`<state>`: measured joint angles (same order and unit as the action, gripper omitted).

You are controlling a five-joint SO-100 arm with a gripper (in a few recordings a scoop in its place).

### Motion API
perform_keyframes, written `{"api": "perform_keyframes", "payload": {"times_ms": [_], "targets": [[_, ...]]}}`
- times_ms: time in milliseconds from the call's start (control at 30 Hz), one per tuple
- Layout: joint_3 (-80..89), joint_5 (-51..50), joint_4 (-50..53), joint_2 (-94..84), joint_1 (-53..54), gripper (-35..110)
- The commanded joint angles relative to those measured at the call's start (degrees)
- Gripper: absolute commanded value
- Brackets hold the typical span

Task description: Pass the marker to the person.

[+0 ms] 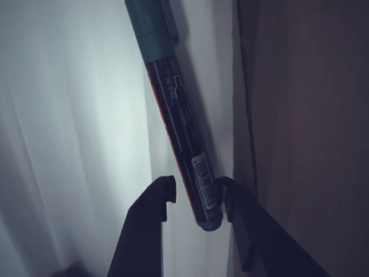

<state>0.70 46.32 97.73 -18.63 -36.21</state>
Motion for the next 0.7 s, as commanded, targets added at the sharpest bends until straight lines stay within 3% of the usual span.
{"api": "perform_keyframes", "payload": {"times_ms": [0, 167, 367, 667], "targets": [[-0.5, 5.2, 1.8, 5.4, 7.0, 14], [-6.8, 13.5, -0.3, 8.1, 9.8, 14], [-10.5, 15.6, -6.9, 9.9, 11.6, 13], [-11.4, 18.9, -5.8, 10.5, 11.8, 13]]}}
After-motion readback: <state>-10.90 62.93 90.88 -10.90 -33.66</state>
